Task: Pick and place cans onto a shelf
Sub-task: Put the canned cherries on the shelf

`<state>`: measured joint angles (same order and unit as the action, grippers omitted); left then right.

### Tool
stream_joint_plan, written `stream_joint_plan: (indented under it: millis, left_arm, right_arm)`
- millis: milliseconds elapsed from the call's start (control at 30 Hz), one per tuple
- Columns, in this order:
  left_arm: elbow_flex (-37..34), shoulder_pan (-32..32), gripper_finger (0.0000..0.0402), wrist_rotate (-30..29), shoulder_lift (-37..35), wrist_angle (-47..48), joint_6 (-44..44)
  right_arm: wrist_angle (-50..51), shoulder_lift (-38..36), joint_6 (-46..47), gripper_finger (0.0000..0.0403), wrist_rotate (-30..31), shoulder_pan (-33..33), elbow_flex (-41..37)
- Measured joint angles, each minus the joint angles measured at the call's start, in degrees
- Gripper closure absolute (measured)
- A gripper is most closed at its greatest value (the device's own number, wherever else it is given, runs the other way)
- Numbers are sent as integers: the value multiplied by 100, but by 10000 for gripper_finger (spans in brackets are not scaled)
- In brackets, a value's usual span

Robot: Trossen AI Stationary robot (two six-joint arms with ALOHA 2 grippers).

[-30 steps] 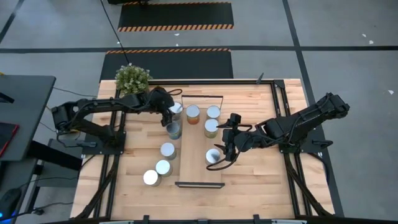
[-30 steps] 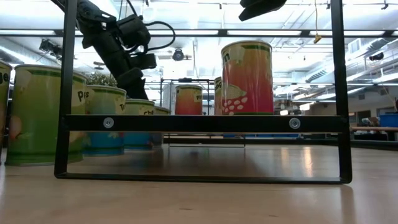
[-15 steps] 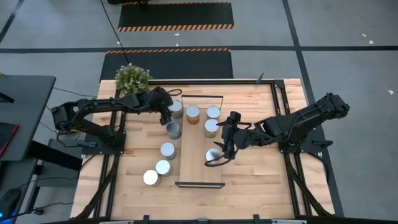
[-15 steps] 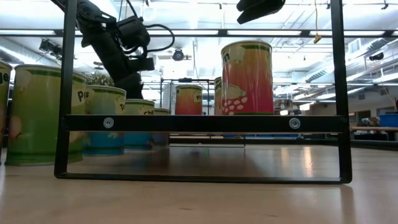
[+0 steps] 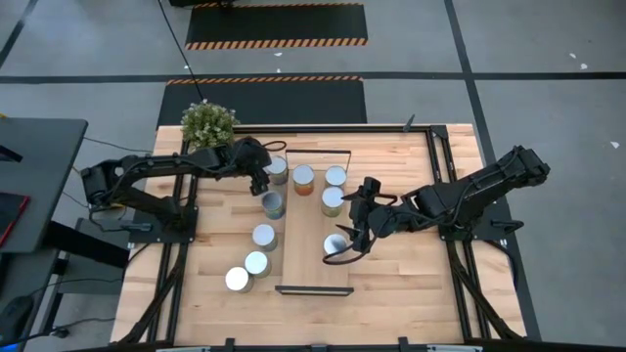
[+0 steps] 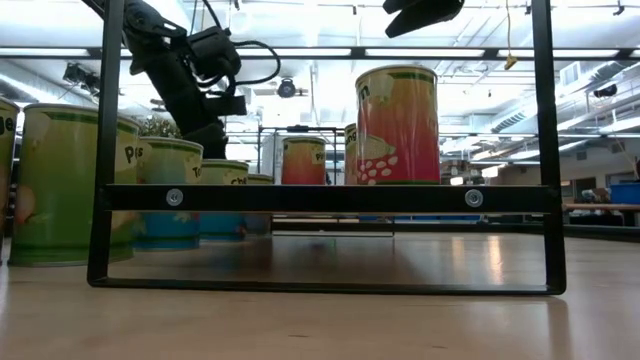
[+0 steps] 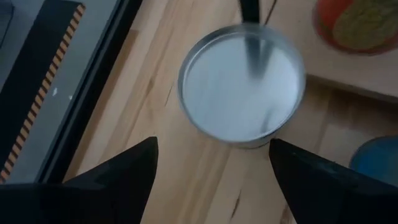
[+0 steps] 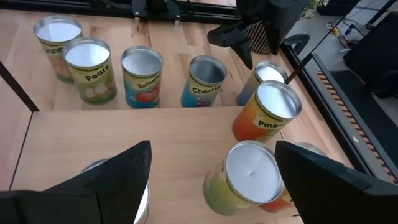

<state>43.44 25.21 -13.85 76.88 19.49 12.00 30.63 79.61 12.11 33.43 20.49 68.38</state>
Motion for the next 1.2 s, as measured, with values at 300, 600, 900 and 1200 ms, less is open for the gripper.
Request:
stream_joint_plan:
  millis: [300, 600, 900, 1200]
  left_arm:
    - [2, 0, 87, -267, 0, 213, -525]
    - [11, -4, 87, -392, -2, 668, -272]
    - [11, -73, 86, -107, -1, 821, -81]
    - [11, -254, 58, 54, -1, 1472, -432]
  right_arm:
    - [4, 0, 148, 53, -4, 2, 0]
    - [202, 0, 172, 53, -6, 52, 0]
    - [374, 0, 160, 53, -6, 149, -2]
    - [378, 0, 43, 53, -2, 190, -2]
